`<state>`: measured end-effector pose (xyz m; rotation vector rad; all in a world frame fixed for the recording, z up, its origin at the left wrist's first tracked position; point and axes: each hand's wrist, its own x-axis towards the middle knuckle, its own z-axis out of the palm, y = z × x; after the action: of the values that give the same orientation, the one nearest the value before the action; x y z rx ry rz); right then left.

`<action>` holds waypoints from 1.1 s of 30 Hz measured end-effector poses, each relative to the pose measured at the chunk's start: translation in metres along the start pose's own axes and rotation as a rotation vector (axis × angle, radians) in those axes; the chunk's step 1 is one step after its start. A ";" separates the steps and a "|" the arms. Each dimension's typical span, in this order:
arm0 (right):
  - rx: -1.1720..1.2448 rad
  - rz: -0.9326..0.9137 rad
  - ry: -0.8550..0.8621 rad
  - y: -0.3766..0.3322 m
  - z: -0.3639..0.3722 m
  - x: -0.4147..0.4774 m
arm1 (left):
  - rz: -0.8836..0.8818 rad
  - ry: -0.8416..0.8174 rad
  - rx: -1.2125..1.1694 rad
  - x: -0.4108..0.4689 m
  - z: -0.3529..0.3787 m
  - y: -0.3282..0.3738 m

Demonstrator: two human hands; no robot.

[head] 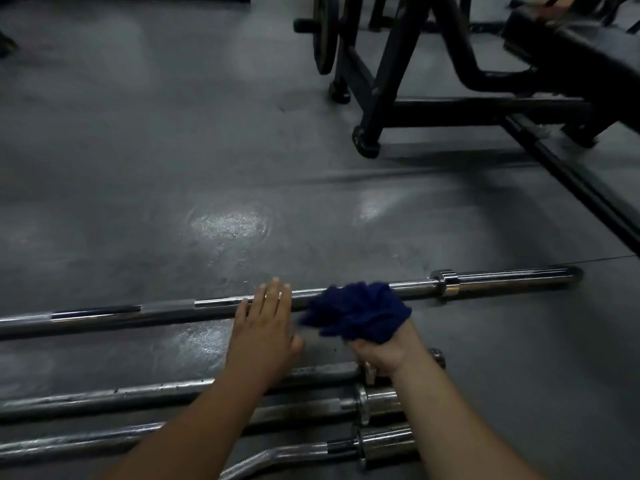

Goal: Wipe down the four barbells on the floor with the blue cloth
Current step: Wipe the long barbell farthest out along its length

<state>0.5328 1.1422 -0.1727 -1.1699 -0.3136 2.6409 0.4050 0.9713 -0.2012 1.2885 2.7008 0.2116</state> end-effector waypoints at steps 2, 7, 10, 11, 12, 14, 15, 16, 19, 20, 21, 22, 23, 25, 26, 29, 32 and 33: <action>0.044 -0.117 -0.086 -0.011 0.019 -0.007 | 0.007 0.012 -0.013 0.000 -0.003 0.008; 0.004 -0.057 -0.121 -0.021 0.009 0.001 | 0.034 -0.019 0.016 0.010 0.008 0.022; -0.108 -0.131 -0.057 -0.041 0.002 0.021 | 0.068 -0.019 0.029 0.027 0.021 0.025; -0.304 -0.186 0.072 -0.048 -0.003 0.032 | 0.068 -0.032 0.026 0.034 0.027 0.024; -0.554 -0.245 0.224 -0.055 -0.009 0.046 | 0.063 -0.045 0.023 0.041 0.031 0.023; -0.920 -0.365 0.476 -0.069 -0.024 0.070 | 0.056 -0.055 0.027 0.054 0.040 0.021; -1.062 -0.428 0.535 -0.079 -0.034 0.082 | 0.058 -0.060 0.035 0.061 0.044 0.019; -1.209 -0.479 0.582 -0.091 -0.042 0.092 | 0.060 -0.066 0.040 0.067 0.049 0.015; -1.487 -0.685 0.831 -0.132 -0.067 0.116 | 0.045 -0.080 0.043 0.085 0.066 0.001; -1.526 -0.733 0.907 -0.141 -0.076 0.125 | 0.033 -0.078 0.047 0.089 0.071 -0.004; -1.556 -0.757 0.950 -0.144 -0.086 0.135 | 0.023 -0.080 0.051 0.093 0.076 -0.009; -1.624 -0.779 0.943 -0.142 -0.094 0.145 | 0.020 -0.088 0.052 0.095 0.082 -0.013; -1.705 -0.786 0.902 -0.131 -0.101 0.156 | 0.019 -0.101 0.049 0.097 0.088 -0.017; -1.826 -0.852 0.794 -0.092 -0.100 0.175 | 0.012 -0.124 0.039 0.099 0.098 -0.023; -1.850 -0.924 0.692 -0.072 -0.091 0.181 | 0.009 -0.131 0.038 0.099 0.103 -0.025; -1.985 -0.971 0.256 -0.035 -0.073 0.180 | 0.001 -0.142 0.020 0.099 0.111 -0.028; -2.004 -0.911 0.347 -0.085 -0.105 0.166 | 0.018 -0.140 0.005 0.092 0.116 -0.031; -1.984 -0.909 0.497 -0.110 -0.120 0.158 | 0.022 -0.135 0.013 0.091 0.118 -0.033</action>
<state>0.5332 1.3054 -0.3300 -1.2226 -2.6533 0.5542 0.3453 1.0292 -0.3290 1.2880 2.5806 0.1050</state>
